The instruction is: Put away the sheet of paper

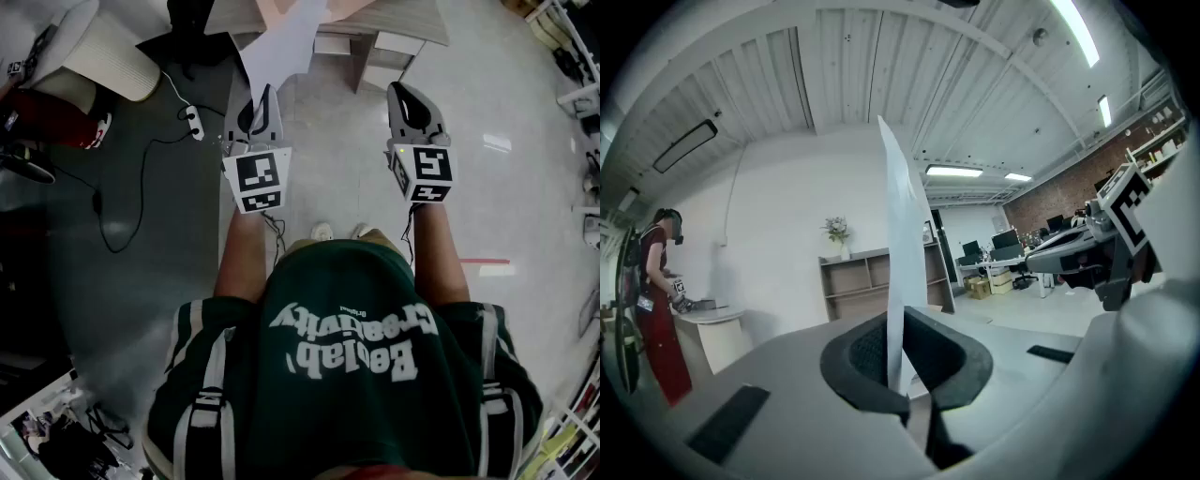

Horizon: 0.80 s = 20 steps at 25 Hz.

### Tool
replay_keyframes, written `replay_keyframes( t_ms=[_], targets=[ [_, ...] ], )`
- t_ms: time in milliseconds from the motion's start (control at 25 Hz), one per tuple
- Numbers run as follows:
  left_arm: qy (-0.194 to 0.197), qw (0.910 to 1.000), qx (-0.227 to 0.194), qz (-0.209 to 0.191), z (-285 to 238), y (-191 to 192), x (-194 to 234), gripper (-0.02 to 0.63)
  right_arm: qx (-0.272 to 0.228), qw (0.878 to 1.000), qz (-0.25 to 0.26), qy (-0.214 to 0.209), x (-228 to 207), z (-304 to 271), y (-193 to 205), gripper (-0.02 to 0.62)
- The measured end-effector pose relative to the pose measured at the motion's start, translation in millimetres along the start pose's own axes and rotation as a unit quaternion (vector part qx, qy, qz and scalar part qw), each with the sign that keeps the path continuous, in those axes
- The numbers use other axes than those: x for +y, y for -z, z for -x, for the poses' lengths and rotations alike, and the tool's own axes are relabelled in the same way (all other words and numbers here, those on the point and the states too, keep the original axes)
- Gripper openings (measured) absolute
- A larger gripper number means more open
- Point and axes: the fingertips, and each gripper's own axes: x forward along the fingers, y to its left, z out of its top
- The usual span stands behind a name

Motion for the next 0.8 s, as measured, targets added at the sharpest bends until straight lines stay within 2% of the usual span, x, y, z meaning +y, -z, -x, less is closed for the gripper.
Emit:
replay_keyframes(
  t_ms=[800],
  targets=[
    [0.005, 1.0000, 0.003, 0.006, 1.3, 10.8, 9.4, 0.018, -0.004, 1.000, -0.012, 0.021, 1.3, -1.4, 3.8, 0.037]
  ],
)
